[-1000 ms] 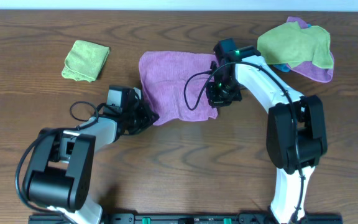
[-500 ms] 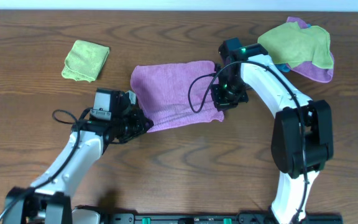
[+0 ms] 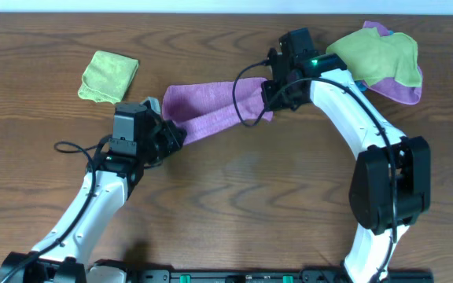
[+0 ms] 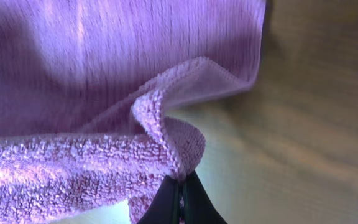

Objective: Fold the cloth
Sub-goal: 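Lift the purple cloth with both grippers and stretch it apart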

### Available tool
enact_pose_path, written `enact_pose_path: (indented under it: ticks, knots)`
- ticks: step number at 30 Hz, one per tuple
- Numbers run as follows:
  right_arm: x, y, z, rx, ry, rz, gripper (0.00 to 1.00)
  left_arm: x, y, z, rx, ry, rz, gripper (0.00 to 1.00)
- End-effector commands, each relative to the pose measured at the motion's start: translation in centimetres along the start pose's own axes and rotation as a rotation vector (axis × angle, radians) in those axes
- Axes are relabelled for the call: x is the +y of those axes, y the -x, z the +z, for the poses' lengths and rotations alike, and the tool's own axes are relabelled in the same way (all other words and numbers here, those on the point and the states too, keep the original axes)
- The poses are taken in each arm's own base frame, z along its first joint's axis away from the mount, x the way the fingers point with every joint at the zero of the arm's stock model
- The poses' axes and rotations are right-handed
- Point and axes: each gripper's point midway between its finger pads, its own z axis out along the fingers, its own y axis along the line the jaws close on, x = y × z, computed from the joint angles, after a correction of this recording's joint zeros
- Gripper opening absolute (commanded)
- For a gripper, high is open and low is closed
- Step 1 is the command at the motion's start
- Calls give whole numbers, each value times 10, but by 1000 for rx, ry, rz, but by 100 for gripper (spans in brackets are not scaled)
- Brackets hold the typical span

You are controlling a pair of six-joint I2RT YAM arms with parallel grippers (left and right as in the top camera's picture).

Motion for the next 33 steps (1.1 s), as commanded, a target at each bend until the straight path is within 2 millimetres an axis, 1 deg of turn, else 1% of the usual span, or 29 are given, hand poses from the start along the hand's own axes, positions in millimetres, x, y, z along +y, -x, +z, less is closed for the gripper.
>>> enact_pose_path:
  ticks: [1,5,7,13,16,22,26,33]
  knots:
    - [-7,19,-5,-80,-37,-22,1,18,16,8,-73,79,-30,6]
    - [-8,35,3,-138,-35,-35,1,25,26,23,-100,80,-29,6]
    - [-10,41,8,-159,-40,-39,1,32,36,30,-130,86,-50,6]
    - [-15,51,23,-192,-52,-51,1,41,68,43,-178,88,-70,5]
    - [-20,54,32,-201,-69,-51,1,36,84,52,-187,83,-58,6]
    - [-26,61,41,-228,-95,-60,1,23,110,70,-194,68,-27,6]
    - [-29,68,45,-257,-106,-63,1,25,112,75,-183,80,-12,6]
    - [-35,73,55,-275,-128,-71,1,44,104,74,-157,172,16,6]
